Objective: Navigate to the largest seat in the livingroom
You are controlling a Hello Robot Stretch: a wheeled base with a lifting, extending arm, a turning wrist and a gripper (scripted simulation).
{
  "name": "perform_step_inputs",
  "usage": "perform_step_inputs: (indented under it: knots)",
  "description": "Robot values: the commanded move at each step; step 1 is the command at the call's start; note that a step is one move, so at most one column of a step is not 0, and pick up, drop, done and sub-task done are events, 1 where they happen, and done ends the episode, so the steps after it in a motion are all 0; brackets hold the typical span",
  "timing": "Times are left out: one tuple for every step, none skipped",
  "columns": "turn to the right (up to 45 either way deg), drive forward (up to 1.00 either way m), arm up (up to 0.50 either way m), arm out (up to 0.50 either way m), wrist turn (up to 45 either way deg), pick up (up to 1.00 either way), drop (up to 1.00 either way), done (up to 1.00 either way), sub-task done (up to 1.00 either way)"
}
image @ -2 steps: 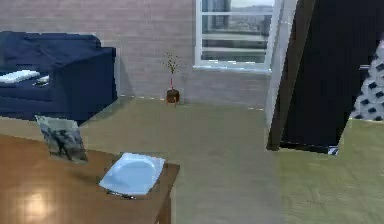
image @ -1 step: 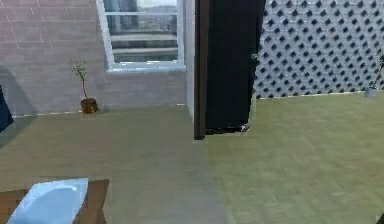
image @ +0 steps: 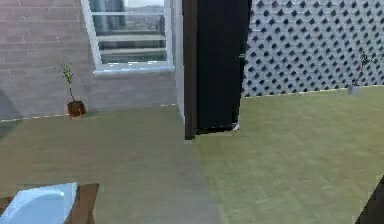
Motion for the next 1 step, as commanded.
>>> perform_step_inputs:
  knots:
    - [0.0, 0.45, 0.0, 0.0, 0.0, 0.0, 0.0, 0.0, 0.0]
